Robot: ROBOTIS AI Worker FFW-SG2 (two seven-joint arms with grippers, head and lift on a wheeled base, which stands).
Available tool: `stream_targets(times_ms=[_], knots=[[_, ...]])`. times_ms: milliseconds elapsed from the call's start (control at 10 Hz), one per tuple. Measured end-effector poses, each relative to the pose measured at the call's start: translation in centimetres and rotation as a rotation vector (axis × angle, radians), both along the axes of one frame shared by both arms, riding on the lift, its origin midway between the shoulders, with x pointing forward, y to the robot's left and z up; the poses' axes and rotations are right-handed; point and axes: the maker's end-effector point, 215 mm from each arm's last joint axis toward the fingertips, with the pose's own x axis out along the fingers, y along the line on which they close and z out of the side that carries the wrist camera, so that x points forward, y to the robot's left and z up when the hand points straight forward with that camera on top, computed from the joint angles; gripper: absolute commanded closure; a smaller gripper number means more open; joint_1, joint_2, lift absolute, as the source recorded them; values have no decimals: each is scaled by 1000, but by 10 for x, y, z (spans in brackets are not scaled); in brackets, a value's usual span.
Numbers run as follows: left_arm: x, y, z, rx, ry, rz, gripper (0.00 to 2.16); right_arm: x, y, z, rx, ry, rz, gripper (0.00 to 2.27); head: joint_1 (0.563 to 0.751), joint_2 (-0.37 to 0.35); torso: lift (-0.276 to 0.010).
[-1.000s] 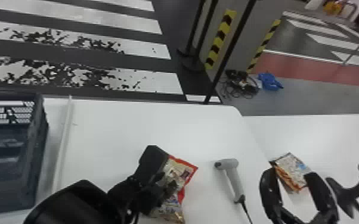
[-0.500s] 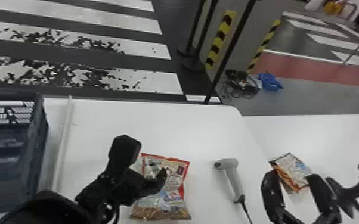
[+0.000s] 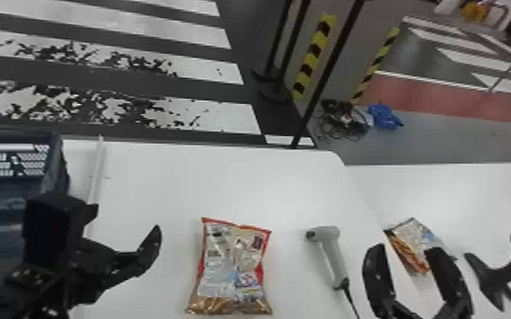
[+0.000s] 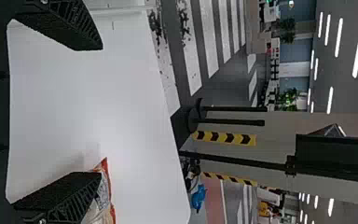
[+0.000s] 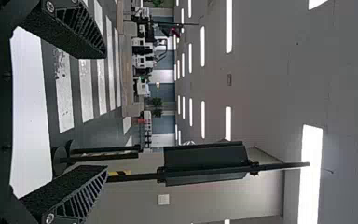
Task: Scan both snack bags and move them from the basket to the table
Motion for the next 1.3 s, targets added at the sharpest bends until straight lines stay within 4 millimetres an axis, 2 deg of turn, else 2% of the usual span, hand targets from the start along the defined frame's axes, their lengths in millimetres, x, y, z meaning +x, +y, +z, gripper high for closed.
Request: stream_targets(times_ms=[100, 300, 500, 800, 1200, 1300], knots=[[-7, 18, 11, -2, -27, 24, 29, 3, 9, -4, -2, 1, 45, 83, 695, -350, -98], [-21, 58, 19, 1, -45, 87, 29, 8, 14, -11, -2, 3, 82, 83, 695, -350, -98], [-39, 110, 32, -19, -83, 163, 29, 15, 20, -21, -13, 24, 121, 83, 695, -273, -98], [-67, 176, 37, 5, -77, 254, 29, 24, 27, -50, 16, 102, 169, 83, 695, -165, -98], [-90, 230, 32, -9, -38, 316, 29, 33, 54, -82, 105, 194, 255, 90, 695, -34, -98], [-96, 244, 36, -28, -44, 339, 29, 43, 68, -95, 132, 233, 282, 414, 695, 13, -98]])
